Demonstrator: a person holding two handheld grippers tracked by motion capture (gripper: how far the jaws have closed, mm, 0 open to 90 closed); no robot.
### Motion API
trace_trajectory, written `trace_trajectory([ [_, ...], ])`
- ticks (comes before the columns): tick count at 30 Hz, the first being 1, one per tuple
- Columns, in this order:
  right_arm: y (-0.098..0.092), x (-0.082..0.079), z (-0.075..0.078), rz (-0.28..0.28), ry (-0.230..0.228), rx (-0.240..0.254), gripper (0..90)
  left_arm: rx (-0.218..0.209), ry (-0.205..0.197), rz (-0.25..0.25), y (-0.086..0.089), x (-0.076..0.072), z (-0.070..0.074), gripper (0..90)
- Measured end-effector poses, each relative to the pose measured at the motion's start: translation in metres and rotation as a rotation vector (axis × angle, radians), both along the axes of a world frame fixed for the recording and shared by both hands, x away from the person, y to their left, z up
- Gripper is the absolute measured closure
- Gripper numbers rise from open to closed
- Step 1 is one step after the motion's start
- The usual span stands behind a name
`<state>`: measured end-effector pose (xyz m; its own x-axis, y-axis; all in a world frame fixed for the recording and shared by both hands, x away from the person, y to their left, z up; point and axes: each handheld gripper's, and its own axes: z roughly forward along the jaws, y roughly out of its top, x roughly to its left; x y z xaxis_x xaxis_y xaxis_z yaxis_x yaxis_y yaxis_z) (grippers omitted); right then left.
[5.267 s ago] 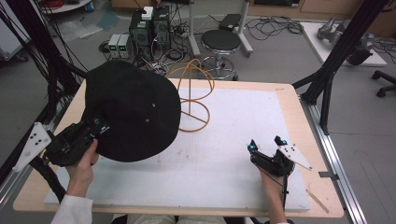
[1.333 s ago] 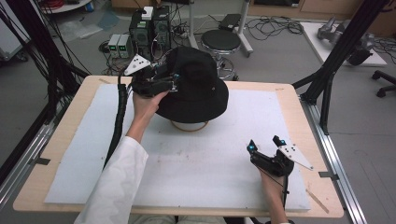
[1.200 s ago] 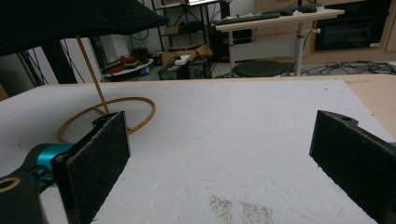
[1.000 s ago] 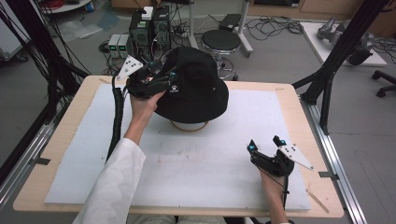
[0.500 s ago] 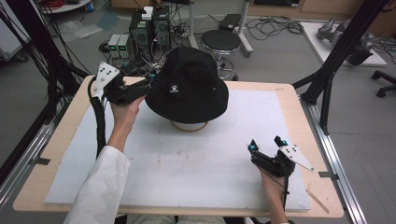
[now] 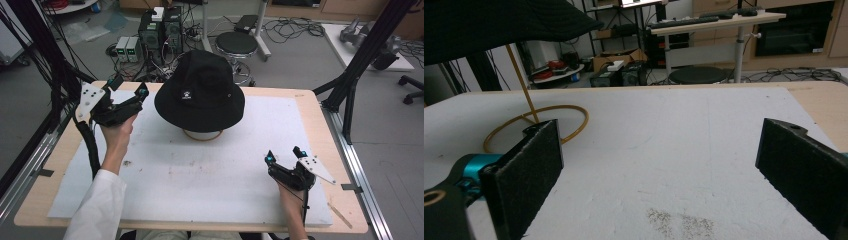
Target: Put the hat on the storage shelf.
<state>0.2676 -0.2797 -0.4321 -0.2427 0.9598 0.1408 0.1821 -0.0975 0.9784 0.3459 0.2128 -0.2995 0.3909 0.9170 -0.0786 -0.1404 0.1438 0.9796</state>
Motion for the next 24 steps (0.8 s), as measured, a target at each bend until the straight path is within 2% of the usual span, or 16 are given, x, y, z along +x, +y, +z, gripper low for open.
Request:
trace_trajectory([
  [11, 0.0, 0.0, 0.0, 0.006, 0.001, 0.002, 4.1, -0.009, 0.001, 0.058, 0.017, -0.02, -0.017, 19.5],
  [19, 0.001, 0.0, 0.0, 0.006, 0.007, 0.006, 4.1, -0.024, 0.038, 0.097, 0.029, -0.029, -0.033, 19.7],
  [22, 0.001, 0.0, 0.0, 0.005, 0.007, 0.006, 4.0, -0.007, 0.048, 0.114, 0.03, -0.033, -0.042, 19.7],
  [24, 0.002, 0.0, 0.0, 0.005, 0.005, 0.002, 4.1, -0.011, 0.055, 0.119, 0.031, -0.035, -0.048, 19.7],
])
